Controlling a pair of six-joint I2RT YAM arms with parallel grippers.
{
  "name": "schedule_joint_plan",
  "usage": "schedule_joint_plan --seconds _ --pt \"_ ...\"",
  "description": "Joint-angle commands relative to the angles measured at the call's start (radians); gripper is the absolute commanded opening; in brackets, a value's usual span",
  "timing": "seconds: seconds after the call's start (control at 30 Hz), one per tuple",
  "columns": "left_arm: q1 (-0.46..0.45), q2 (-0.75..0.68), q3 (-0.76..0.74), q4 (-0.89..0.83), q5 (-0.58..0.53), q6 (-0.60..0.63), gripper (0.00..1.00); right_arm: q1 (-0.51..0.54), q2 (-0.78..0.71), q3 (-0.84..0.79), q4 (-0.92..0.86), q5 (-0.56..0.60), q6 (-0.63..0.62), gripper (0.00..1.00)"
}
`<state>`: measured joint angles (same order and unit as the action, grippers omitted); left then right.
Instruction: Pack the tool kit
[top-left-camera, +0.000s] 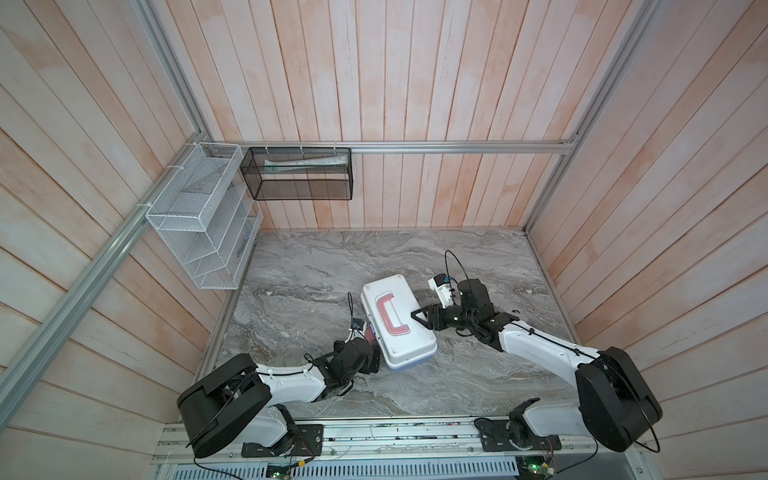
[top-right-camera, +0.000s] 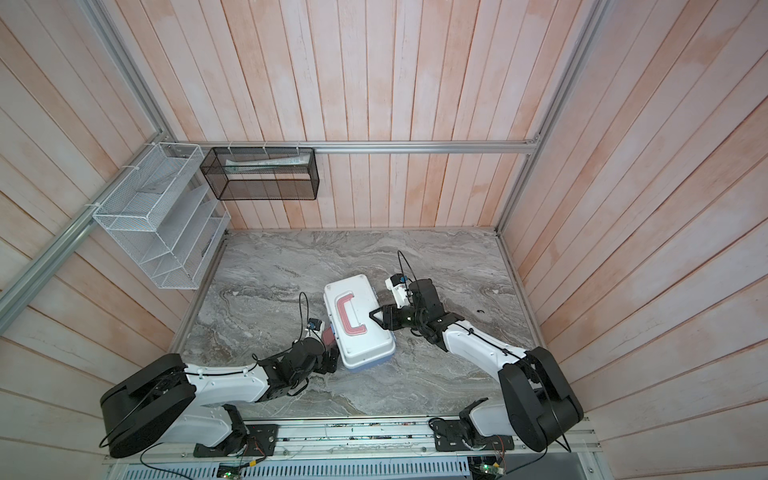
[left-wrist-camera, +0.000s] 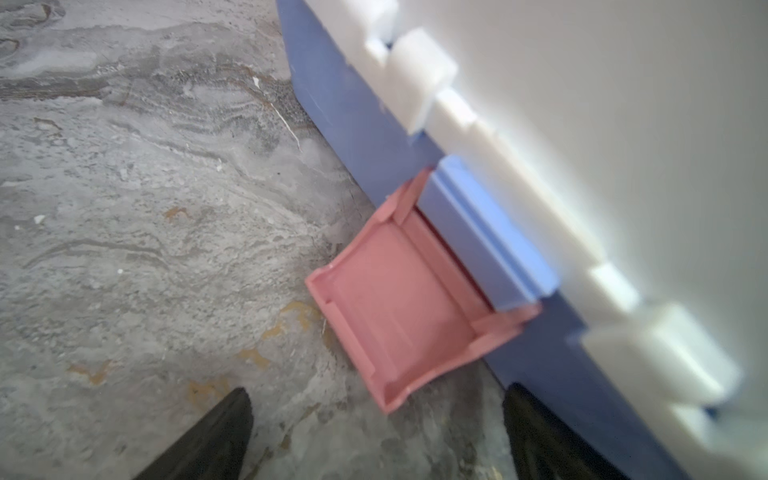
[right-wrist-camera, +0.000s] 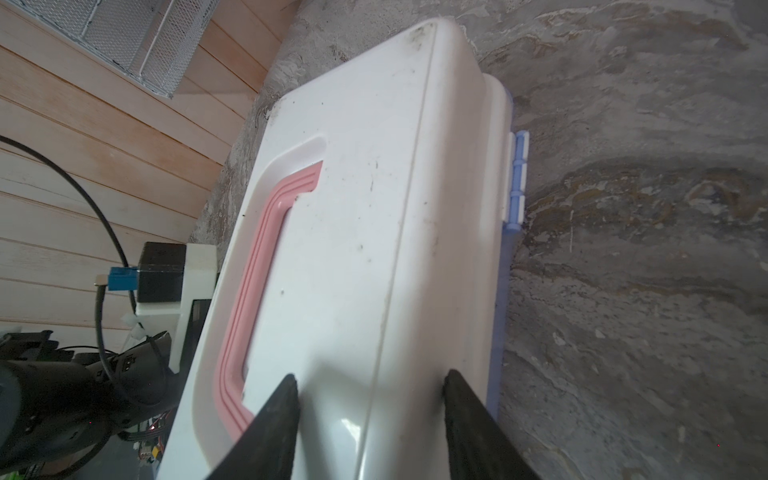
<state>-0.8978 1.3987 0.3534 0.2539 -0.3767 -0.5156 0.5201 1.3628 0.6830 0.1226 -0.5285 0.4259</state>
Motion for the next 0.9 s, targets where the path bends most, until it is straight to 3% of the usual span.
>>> schedule_joint_plan --seconds 0.0,0.23,0.43,0.6,0.87 --pt "0.001 0.017 0.006 0.034 -0.090 0.012 0.96 0.021 -0.002 -0.015 -0.024 -0.043 0.012 0.53" --pt "0.010 -0.069 -0.034 0.008 -0.191 -0.026 0.97 0.021 -0.013 -0.014 -0.031 -0.039 0.008 0.53" --pt "0.015 -0.176 -0.085 0.087 -0.192 0.012 0.97 0.022 -0.025 -0.013 -0.041 -0.038 0.002 0.52" --pt "0.052 -0.200 -0.077 0.127 -0.096 0.039 0.97 0.022 -0.033 -0.016 -0.041 -0.032 0.001 0.52" --pt "0.102 -0.220 -0.030 0.091 0.086 -0.100 0.94 0.026 -0.015 -0.019 -0.034 -0.033 0.002 0.53"
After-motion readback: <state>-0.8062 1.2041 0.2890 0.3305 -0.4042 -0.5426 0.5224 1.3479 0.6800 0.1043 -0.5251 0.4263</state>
